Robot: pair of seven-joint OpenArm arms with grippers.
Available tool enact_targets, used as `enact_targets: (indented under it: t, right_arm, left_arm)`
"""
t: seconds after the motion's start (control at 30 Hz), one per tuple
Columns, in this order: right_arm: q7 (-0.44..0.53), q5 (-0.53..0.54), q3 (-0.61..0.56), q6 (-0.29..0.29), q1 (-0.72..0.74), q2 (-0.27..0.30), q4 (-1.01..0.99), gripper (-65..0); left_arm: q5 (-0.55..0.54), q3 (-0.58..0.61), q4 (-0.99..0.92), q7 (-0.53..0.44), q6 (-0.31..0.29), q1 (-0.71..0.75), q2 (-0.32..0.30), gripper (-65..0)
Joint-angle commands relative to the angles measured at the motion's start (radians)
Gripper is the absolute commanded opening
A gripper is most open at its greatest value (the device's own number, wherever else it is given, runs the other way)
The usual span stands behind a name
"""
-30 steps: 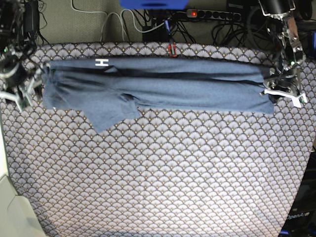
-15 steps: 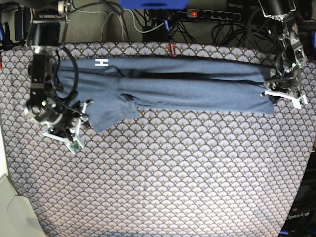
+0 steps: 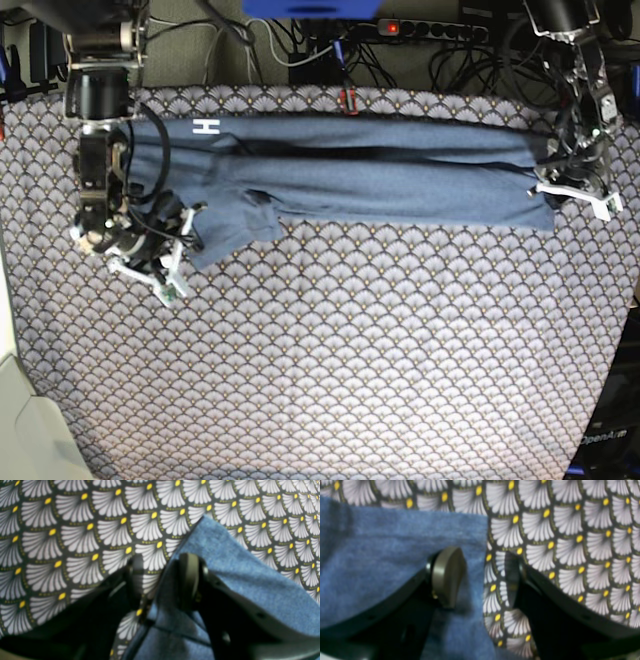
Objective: Fold the T-shirt properly
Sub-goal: 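Grasp the sleeve end with the right gripper and tuck it onto the strip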
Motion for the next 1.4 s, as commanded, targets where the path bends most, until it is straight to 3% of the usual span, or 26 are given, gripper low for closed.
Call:
enact_targets:
  t: [0.0,0.3,0.4,0.53,0.57,0.7,0.87,1.0,1.2,1.37]
  right_arm:
    - [0.013,0.005,0.0,-0.004,0.033,0.004,-0.005,-33.6]
    - [0.013,0.005,0.0,-0.004,0.044,0.002,-0.036,-35.6]
    - [0.013,0.007,0.0,-0.004,0.041,0.001,-0.036,-44.8]
    - [0.01,0.007,-0.041,-0.004,0.015,0.001,-0.034,-64.0]
    - [0.01,0.007,-0.052,-0.004,0.012,0.001,-0.034,-65.0]
    - [0.011,0.007,-0.059,-0.004,-0.036,0.001,0.032,-65.0]
    - [-0.004,0.007,-0.055,-0.004,-0.123,0.007,0.286,-65.0]
    - [-0.079,0.005,-0.049,-0.004,-0.183,0.013,0.464,-65.0]
    - [-0.142,0.005,0.053,-0.004,-0.301,0.018,0.707,-65.0]
    - [-0.132,0.005,0.143,-0.004,-0.433,-0.001,0.744,-65.0]
  left_arm:
    - [0.005,0.002,0.003,0.044,0.003,-0.002,-0.004,-41.6]
    - [0.005,0.002,0.003,0.045,0.005,-0.002,-0.004,-41.6]
    - [0.005,0.002,0.003,0.045,0.005,-0.001,-0.004,-41.6]
    - [0.005,0.003,0.003,0.045,0.003,-0.001,-0.004,-41.6]
    - [0.005,0.003,0.003,0.045,0.003,-0.001,-0.004,-41.6]
    - [0.005,0.003,0.003,0.045,0.002,0.002,-0.004,-41.6]
    - [0.005,0.003,0.003,0.045,0.002,0.004,-0.004,-41.6]
    - [0.005,0.003,0.003,0.045,0.0,0.004,-0.004,-41.6]
    - [0.005,0.003,0.003,0.045,0.0,0.005,-0.004,-41.6]
    - [0.005,0.003,0.003,0.045,0.0,0.004,-0.004,-41.6]
